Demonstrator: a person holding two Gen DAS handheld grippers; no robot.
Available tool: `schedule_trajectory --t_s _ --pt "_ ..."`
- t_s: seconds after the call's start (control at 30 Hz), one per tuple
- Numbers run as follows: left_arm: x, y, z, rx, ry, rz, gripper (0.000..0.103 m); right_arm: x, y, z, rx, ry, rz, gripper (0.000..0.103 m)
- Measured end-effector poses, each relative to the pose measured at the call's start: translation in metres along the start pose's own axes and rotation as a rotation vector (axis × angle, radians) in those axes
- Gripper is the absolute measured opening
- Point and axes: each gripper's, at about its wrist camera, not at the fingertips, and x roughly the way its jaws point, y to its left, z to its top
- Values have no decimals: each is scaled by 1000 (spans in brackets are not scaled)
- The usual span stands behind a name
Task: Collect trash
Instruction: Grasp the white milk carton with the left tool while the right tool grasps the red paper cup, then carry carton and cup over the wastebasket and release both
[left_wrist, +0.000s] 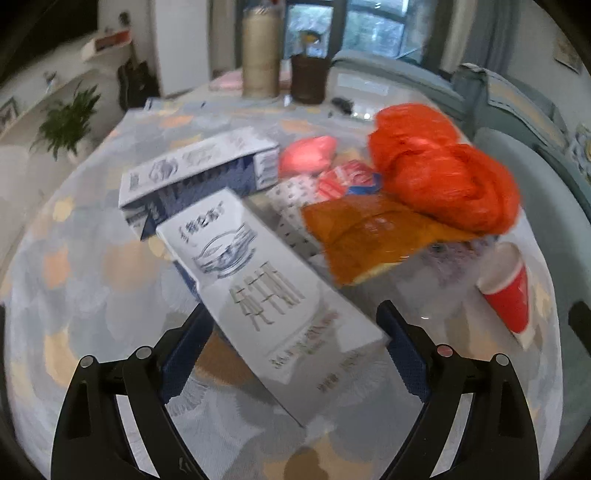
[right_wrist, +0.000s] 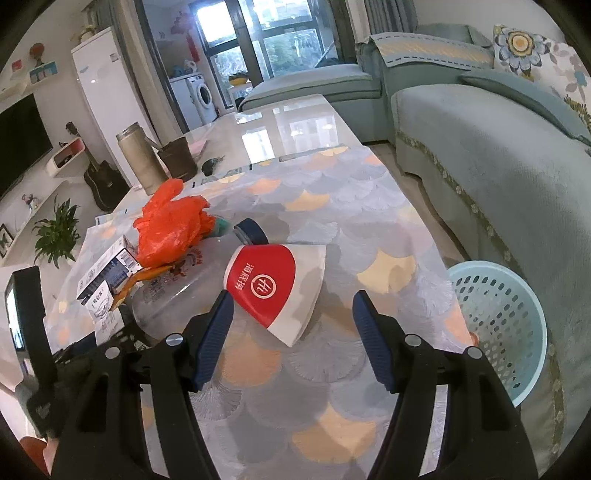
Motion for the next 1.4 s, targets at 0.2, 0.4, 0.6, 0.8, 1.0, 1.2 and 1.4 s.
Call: schedule_trajectory --t_s 0.2,0.4,0.6,0.8,1.0,1.2,1.4 --pt "-15 32 -6 80 86 -116 65 24 10 4 -6 45 0 76" --pt "-12 70 -1 42 134 -164 62 58 16 8 62 100 20 84" --pt "4 57 11 90 112 -102 69 81 12 7 97 114 -13 84" --pt "5 49 9 137 63 -43 52 80 14 6 82 106 -35 76" --pt "-27 58 7 88 -18 -199 52 48 11 6 60 52 -55 75" --pt "-91 23 4 134 -154 -338 52 -12 -15 17 49 -18 -93 75" --pt "-117 -57 -5 242 -164 -488 52 -70 -68 24 43 -81 -194 75"
